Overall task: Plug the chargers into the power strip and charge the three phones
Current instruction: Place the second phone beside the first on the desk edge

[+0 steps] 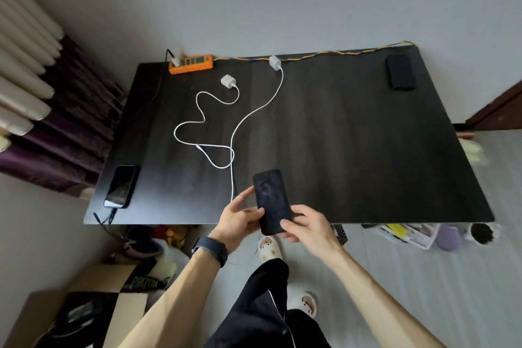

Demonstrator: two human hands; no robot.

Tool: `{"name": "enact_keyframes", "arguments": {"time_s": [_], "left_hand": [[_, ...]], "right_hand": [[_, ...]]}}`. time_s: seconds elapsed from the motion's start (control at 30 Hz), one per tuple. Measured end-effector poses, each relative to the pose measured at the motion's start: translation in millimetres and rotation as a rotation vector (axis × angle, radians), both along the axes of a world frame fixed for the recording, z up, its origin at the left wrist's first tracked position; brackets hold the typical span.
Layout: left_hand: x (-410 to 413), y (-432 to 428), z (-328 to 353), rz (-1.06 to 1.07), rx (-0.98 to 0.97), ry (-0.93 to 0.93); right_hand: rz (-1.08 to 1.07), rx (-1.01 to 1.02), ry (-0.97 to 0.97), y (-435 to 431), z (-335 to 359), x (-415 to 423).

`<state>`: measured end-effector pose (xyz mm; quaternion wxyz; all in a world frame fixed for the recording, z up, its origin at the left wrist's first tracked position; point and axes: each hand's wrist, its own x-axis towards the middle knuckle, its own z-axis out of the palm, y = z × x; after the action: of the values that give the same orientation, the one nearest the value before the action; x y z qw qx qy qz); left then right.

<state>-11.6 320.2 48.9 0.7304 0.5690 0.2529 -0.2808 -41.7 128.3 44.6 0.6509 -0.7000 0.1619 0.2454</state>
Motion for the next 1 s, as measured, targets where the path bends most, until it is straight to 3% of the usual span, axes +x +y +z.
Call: {"name": "enact_keyframes", "arguments": {"time_s": [0.3, 0.53, 0.67, 0.87, 1.0], "left_hand": [[-44.6, 114.7, -7.9, -0.065, 0.141, 0.103], [-10.1, 267.0, -56.2, -0.042, 0.631, 0.060], [19.1, 348.5, -74.5, -0.257, 0.996, -0.007], [56.2, 419.6, -91.7, -0.652, 1.192, -0.051], [67.5, 426.4, -100.4, -0.721, 1.198, -0.081]], "right_hand": [[0.244, -0.040, 0.128, 98.8, -23.9, -18.1], [0.310, -0.253, 0.115, 229.9, -65.0, 32.2], [0.230, -0.327, 0.159, 293.5, -81.6, 65.9], [0.156, -0.380, 0.191, 363.9, -101.7, 111.3], [0.183, -0.473, 0.175, 388.5, -106.6, 126.7]]}}
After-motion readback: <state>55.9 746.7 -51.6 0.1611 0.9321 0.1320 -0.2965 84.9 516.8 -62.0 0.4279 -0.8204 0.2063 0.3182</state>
